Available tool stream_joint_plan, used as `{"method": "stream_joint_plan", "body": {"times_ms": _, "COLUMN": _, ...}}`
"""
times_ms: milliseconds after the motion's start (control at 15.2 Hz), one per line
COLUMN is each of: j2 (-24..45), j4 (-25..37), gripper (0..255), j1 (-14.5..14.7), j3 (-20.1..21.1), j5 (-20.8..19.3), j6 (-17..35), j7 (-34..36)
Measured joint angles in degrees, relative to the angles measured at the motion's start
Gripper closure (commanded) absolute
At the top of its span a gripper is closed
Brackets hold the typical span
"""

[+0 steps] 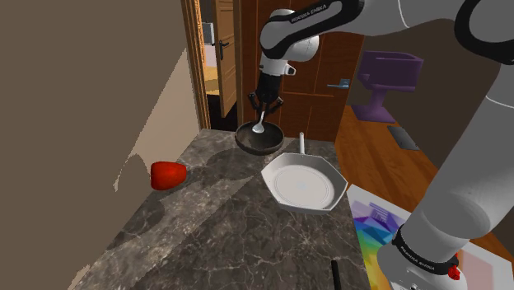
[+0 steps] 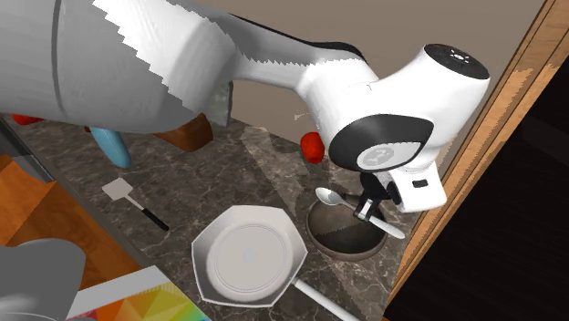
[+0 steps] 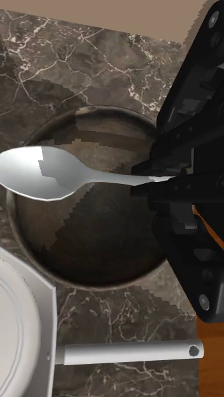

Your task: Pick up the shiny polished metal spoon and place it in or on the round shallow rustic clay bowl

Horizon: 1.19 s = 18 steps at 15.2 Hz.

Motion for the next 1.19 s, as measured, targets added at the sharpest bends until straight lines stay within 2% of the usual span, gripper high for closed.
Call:
{"method": "stream_joint_plan", "body": {"times_ms": 264, "j2": 0.8, "j4": -2.0, "gripper": 255, "j1": 0.1, "j3": 0.1, "j5": 0.2, "j6": 2.7, "j7": -0.5}}
{"method": "stream_joint_plan", "body": {"times_ms": 660, "j2": 1.0, "j4": -2.2, "gripper": 255, "j1": 0.1, "j3": 0.1, "j5": 0.2, "j6": 3.1, "j7": -0.6}}
{"method": "stream_joint_plan", "body": {"times_ms": 726, "j2": 1.0, "j4": -2.2, "gripper": 0, "j1": 0.1, "j3": 0.1, "j5": 0.2, "j6": 3.1, "j7": -0.6}}
{"method": "stream_joint_plan", "body": {"times_ms": 1188, "j2": 0.6, "j4": -1.6, "gripper": 0, "j1": 0.0, "j3": 0.0, "j5": 0.2, "j6": 2.2, "j7": -0.5}}
